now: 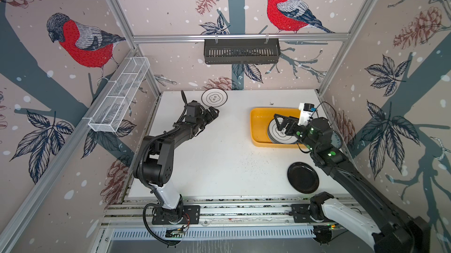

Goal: Place the plates into the plastic bin on the countertop
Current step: Pick up the plate from the top-center of the table.

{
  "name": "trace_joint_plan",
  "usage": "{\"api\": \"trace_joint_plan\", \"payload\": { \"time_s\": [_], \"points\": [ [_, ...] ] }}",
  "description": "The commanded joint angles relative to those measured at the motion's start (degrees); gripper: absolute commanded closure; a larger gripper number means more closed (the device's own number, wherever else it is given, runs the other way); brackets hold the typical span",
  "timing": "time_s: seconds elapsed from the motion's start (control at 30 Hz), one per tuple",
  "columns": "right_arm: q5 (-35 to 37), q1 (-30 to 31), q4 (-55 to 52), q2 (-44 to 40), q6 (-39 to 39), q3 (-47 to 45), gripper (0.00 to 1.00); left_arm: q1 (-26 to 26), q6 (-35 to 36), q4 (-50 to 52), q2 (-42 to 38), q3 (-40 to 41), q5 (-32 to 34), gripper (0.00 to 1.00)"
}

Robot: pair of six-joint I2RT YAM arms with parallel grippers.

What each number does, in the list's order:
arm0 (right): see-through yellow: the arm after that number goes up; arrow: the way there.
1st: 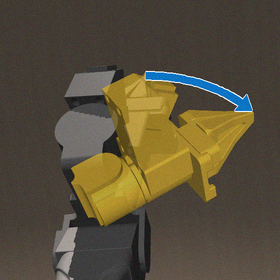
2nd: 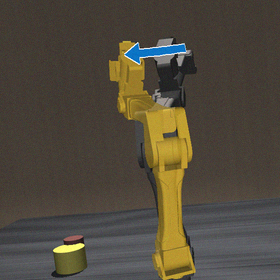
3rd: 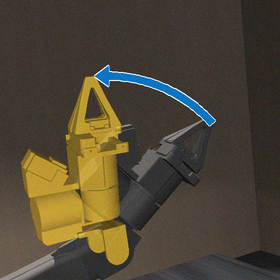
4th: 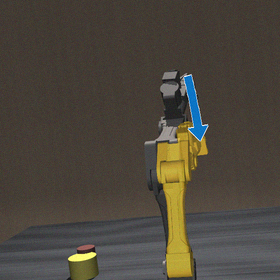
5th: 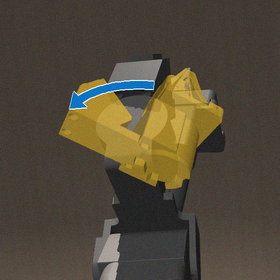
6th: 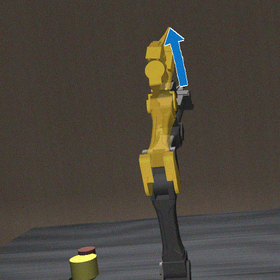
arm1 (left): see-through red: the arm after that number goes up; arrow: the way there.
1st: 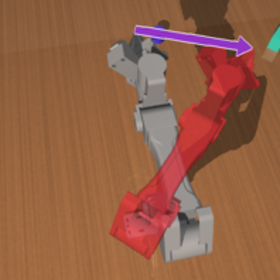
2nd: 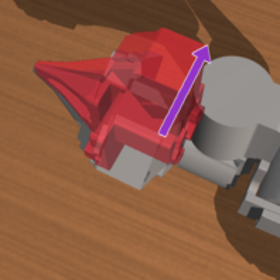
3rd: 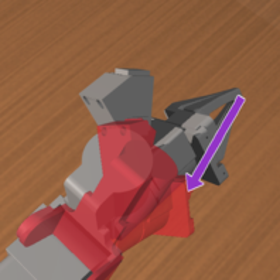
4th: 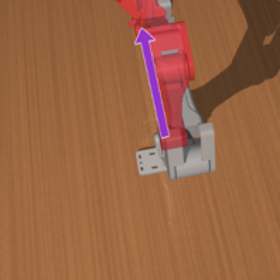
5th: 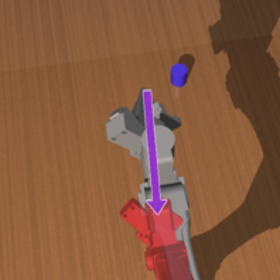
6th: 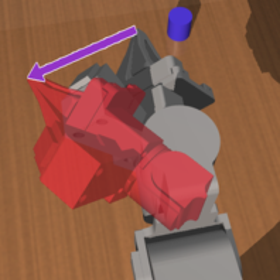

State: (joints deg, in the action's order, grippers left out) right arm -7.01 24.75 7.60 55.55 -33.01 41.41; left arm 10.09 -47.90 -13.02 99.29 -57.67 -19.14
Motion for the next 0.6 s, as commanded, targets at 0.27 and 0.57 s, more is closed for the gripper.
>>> {"api": "trace_joint_plan", "payload": {
  "time_s": [0.27, 0.57],
  "points": [
    [-0.9, 12.9, 9.1, 14.1, 4.6, 7.8, 0.00, -6.3, -6.7, -9.6, 11.7, -4.2, -6.3, 0.04],
    [0.7, 15.1, 4.4, 19.9, 8.6, 13.4, 0.00, -7.8, -8.9, -9.9, 20.7, -11.4, -6.9, 0.07]
  ]
}}
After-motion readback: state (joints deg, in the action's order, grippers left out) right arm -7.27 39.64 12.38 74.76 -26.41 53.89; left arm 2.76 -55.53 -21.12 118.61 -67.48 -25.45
